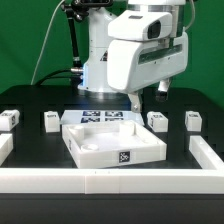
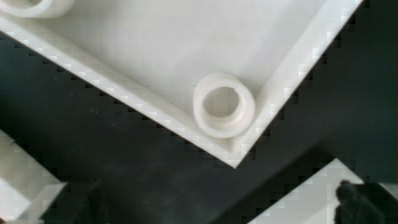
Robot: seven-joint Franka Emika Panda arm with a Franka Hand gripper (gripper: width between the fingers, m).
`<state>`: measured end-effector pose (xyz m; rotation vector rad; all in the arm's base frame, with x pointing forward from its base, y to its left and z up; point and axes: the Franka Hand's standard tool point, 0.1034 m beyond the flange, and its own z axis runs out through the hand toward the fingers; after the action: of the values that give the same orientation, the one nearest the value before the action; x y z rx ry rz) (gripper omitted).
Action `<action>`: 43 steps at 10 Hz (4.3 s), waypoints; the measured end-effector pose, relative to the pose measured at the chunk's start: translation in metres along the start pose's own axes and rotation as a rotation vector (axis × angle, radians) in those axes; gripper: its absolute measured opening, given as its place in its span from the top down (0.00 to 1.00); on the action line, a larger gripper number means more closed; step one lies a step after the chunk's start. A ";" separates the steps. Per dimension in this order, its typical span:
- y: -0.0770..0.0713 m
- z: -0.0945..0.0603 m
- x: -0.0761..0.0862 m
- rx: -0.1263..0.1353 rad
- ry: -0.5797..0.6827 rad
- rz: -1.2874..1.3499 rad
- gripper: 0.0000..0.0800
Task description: Assemble one leg
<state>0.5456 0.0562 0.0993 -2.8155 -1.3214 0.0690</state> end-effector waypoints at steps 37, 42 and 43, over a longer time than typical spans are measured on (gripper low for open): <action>-0.039 0.096 -0.131 -0.032 0.000 -0.806 0.19; -0.039 0.097 -0.132 -0.031 -0.001 -0.804 0.74; -0.039 0.097 -0.132 -0.032 0.000 -0.800 0.93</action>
Offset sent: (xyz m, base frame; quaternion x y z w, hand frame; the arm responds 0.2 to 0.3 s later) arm 0.0000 0.0000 0.0000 0.0000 0.0000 0.0000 1.0000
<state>0.4265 -0.0192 0.0082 -2.0876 -2.3247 0.0246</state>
